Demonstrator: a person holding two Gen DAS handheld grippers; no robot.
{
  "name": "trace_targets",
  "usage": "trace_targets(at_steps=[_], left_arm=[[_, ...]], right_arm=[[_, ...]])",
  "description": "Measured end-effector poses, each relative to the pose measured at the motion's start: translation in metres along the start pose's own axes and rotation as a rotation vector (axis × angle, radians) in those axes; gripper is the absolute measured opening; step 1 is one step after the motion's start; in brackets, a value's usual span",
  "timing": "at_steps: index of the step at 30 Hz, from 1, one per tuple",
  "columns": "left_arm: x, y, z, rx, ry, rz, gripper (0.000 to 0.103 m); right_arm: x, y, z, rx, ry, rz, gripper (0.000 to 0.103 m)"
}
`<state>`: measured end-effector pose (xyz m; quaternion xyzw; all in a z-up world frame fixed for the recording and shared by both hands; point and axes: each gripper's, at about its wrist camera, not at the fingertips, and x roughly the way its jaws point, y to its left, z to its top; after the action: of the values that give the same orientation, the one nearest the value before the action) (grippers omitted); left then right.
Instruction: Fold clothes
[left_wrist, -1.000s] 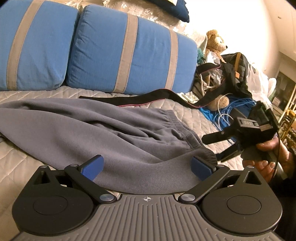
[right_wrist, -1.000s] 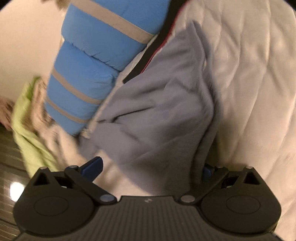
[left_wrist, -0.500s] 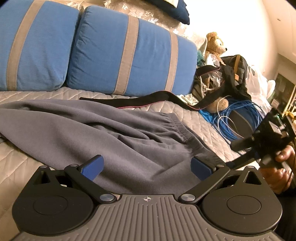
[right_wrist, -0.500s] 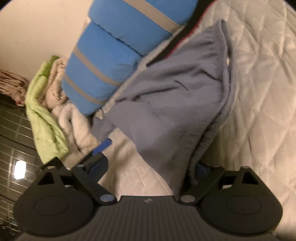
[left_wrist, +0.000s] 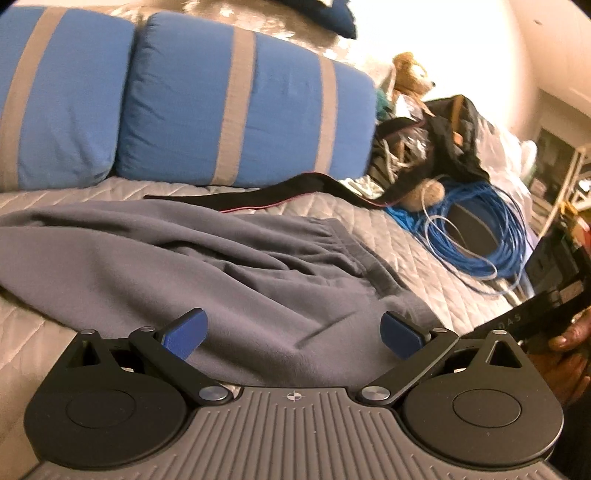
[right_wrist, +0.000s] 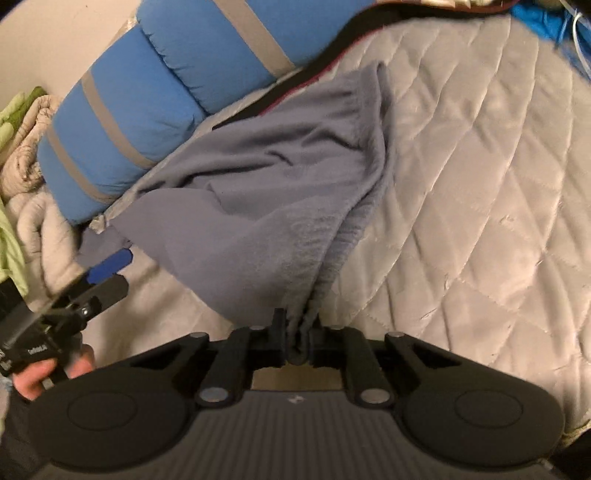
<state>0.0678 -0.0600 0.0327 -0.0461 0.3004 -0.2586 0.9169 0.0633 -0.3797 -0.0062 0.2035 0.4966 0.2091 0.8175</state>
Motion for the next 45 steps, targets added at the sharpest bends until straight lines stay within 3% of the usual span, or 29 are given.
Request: trace_targets(at_steps=[4, 12, 16, 20, 24, 28, 33, 39, 41, 42, 44, 45], left_arm=[[0.01, -0.014, 0.008, 0.08, 0.016, 0.067, 0.102], [0.046, -0.043, 0.067, 0.199, 0.065, -0.007, 0.101], [0.077, -0.049, 0.102, 0.209, 0.105, -0.047, 0.101], [0.115, -0.061, 0.125, 0.239, 0.153, -0.061, 0.101], [0.16, -0.074, 0.135, 0.21, 0.22, -0.086, 0.094], [0.209, -0.088, 0.136, 0.135, 0.287, -0.086, 0.094], [0.262, -0.104, 0.132, 0.067, 0.374, -0.02, 0.094], [0.313, -0.124, 0.119, 0.164, 0.498, 0.174, 0.09], [0.326, -0.127, 0.11, 0.214, 0.557, 0.219, 0.07], [0.329, -0.127, 0.107, 0.225, 0.564, 0.22, 0.067], [0.327, -0.126, 0.111, 0.194, 0.553, 0.207, 0.031], [0.325, -0.127, 0.115, 0.188, 0.55, 0.219, 0.02]], right_arm=[[0.0, -0.004, -0.005, 0.027, -0.018, -0.001, 0.01], [0.003, -0.016, -0.002, 0.102, -0.024, 0.027, 0.011], [0.01, -0.021, -0.003, 0.14, 0.0, 0.006, 0.019], [0.013, -0.022, -0.003, 0.141, -0.001, -0.005, 0.014], [0.012, -0.017, -0.004, 0.08, -0.015, -0.022, 0.01], [0.014, -0.017, -0.004, 0.041, -0.018, -0.031, 0.01], [0.015, -0.023, -0.003, 0.033, -0.01, -0.019, 0.01], [0.013, -0.027, -0.003, 0.026, -0.007, -0.004, 0.01], [0.012, -0.027, -0.003, 0.026, -0.015, -0.002, 0.01], [0.011, -0.028, -0.003, 0.027, -0.019, -0.002, 0.01], [0.005, -0.03, -0.004, 0.034, -0.037, -0.01, 0.009], [0.002, -0.031, -0.004, 0.037, -0.048, -0.015, 0.008]])
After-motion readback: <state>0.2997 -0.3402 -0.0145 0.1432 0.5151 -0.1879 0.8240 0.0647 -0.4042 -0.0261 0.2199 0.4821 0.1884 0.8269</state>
